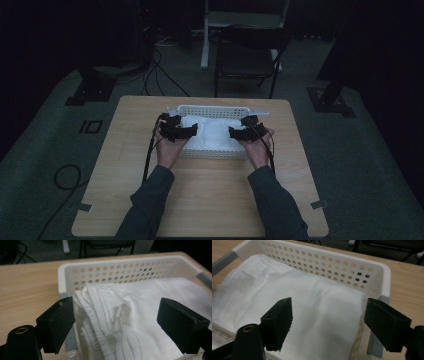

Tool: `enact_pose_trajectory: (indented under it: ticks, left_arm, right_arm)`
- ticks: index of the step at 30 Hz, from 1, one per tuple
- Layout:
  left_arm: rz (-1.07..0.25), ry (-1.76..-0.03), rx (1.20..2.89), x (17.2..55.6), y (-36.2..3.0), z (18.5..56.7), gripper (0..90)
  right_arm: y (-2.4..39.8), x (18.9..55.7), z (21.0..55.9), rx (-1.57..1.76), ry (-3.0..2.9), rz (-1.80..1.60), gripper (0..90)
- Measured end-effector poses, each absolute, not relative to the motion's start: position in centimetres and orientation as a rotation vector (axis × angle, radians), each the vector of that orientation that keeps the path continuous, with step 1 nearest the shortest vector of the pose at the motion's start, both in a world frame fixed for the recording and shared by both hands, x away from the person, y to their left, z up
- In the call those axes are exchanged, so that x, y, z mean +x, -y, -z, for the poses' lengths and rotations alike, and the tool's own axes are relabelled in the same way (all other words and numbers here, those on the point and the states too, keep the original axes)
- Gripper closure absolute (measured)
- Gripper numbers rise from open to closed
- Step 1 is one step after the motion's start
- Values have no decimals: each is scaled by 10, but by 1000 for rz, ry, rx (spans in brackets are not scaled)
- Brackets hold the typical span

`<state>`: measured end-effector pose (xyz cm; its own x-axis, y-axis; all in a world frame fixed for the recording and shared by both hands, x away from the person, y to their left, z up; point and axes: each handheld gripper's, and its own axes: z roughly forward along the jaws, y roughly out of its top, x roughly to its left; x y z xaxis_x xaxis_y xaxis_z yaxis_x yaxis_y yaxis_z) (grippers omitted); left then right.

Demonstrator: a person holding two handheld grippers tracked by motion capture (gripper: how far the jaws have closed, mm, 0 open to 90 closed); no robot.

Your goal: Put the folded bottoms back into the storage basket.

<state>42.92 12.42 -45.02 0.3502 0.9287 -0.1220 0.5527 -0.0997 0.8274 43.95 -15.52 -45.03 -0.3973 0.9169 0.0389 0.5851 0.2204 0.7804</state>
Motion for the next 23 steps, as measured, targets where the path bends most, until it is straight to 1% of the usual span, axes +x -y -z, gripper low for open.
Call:
enact_pose_trajectory:
  ticks: [4,6,7,9,12,19,23]
  left_arm:
    - [-547,-1269,1749,413,-133,443,206]
    - [-530,-1245,1748,406,-136,442,257]
    - [-520,-1230,1749,400,-138,443,288]
    - [-508,-1213,1748,392,-141,445,321]
    - [-498,-1207,1762,381,-146,451,354]
    - [-532,-1238,1776,359,-160,475,355]
    - [-544,-1301,1771,360,-171,482,355]
  right_arm:
    - [156,426,441,1339,-2065,-1060,338]
    - [157,417,438,1301,-2075,-1097,429]
    - [158,413,437,1282,-2078,-1111,459]
    - [158,403,437,1239,-2085,-1120,519]
    - [161,391,439,1214,-2074,-1113,551]
    - [175,370,455,1208,-2063,-1111,553]
    - [186,366,462,1226,-2045,-1078,551]
